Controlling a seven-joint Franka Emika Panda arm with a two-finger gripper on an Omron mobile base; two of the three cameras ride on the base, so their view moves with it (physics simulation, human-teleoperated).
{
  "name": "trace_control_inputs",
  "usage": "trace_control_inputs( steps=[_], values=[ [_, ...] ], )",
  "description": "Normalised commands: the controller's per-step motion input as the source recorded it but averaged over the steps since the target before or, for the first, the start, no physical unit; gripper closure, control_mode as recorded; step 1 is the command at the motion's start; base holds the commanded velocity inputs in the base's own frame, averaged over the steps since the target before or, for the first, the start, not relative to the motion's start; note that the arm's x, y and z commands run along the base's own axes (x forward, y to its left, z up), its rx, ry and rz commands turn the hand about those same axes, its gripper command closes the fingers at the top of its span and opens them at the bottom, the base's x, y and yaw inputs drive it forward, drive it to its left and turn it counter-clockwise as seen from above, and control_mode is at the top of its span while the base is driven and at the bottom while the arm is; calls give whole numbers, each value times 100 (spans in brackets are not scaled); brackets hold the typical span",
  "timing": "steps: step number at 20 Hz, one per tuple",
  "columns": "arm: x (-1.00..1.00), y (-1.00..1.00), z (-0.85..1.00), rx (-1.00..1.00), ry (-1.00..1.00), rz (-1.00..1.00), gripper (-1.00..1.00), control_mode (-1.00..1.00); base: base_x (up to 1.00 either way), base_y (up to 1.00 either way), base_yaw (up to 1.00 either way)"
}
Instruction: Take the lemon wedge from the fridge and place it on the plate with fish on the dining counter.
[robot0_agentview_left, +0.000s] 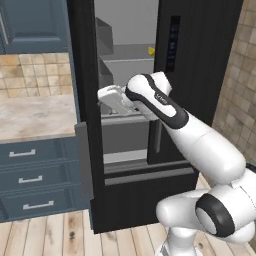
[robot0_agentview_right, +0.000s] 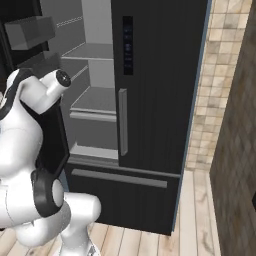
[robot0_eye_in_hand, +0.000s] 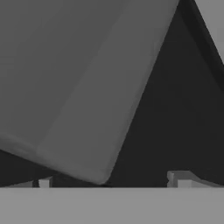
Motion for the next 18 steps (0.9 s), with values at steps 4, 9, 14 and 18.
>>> trace_control_inputs(
  steps=[4,9,14,18],
  values=[
    [3,17,-5,3,0,1,-100,-100,0,0,0],
    [-65,-51,2,-6,0,-4,-100,-100,0,0,0],
    [-82,-96,0,-25,0,-17,-100,-100,0,0,0],
    [-77,-100,0,-25,0,-24,-100,-100,0,0,0]
  ],
)
